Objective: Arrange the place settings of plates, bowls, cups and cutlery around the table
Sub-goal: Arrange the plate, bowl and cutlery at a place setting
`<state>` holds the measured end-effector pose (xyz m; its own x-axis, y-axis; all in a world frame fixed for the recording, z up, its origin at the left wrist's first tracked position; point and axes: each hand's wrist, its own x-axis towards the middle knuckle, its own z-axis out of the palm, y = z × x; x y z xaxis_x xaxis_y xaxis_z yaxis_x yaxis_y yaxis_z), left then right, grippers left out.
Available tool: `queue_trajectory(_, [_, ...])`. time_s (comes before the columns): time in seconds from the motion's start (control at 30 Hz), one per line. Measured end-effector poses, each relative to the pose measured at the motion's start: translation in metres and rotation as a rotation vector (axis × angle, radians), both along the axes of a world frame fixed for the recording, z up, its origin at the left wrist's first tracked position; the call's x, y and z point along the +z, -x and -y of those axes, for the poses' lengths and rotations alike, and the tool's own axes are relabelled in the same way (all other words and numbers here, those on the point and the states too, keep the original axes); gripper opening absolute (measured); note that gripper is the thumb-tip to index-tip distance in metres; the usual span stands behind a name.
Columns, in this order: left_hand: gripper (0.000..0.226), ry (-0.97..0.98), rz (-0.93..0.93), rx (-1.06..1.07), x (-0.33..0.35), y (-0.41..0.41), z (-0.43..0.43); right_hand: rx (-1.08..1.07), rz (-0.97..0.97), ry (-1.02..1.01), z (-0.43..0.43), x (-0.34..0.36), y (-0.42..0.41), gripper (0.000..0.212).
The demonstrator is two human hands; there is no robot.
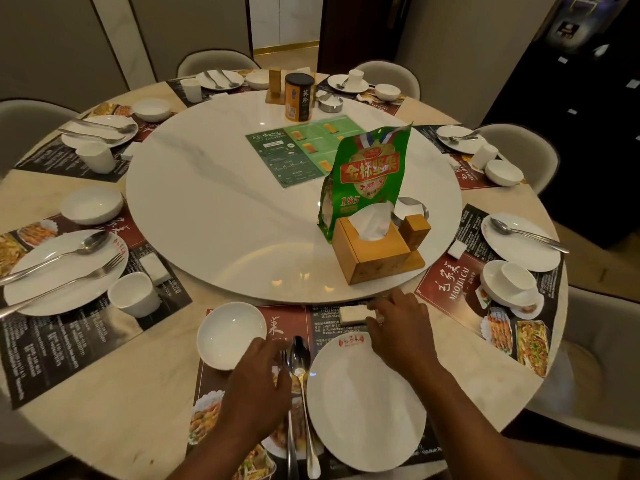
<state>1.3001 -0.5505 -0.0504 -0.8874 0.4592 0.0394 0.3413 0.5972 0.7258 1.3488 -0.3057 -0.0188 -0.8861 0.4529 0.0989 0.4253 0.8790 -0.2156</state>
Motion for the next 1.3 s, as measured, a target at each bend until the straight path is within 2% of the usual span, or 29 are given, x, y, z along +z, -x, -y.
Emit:
queue_trajectory(0.1, [0.020,0.073,0.076,0.013,-0.003,-0.011,0.001,-0.036,-0.070,0.206,0.023,-0.005,-0.030,0.015])
queue_trajectory(0.23, [0.010,0.216,0.161,0.094,-0.007,-0.020,0.008,-0.039,0.009,0.374,0.066,-0.019,-0.042,0.016])
queue_trajectory(0.33, [0.009,0.322,0.229,0.113,-0.006,-0.025,0.009,-0.016,0.069,0.349,0.090,-0.027,-0.027,0.022])
queue_trajectory(0.5, [0.031,0.379,0.277,0.120,-0.003,-0.031,0.002,-0.016,0.155,0.230,0.105,-0.029,0.002,0.022])
queue_trajectory(0.77, [0.034,0.295,0.332,0.134,-0.009,-0.025,0.013,0.037,0.251,0.186,0.126,-0.025,-0.007,0.026])
queue_trajectory(0.9, [0.029,0.211,0.322,0.135,-0.010,-0.024,0.026,0.027,0.235,0.186,0.140,-0.025,-0.015,0.029])
queue_trajectory(1.0, [0.021,0.125,0.273,0.172,-0.003,-0.025,0.030,-0.025,0.204,0.350,0.147,-0.021,-0.017,0.025])
queue_trajectory(1.17, [0.010,0.051,0.318,0.076,0.012,-0.024,0.023,-0.174,0.117,0.886,0.152,-0.010,-0.019,0.019])
queue_trajectory(1.3, [0.008,-0.015,0.370,-0.019,0.021,-0.025,0.013,-0.314,-0.015,1.056,0.135,0.001,-0.029,0.019])
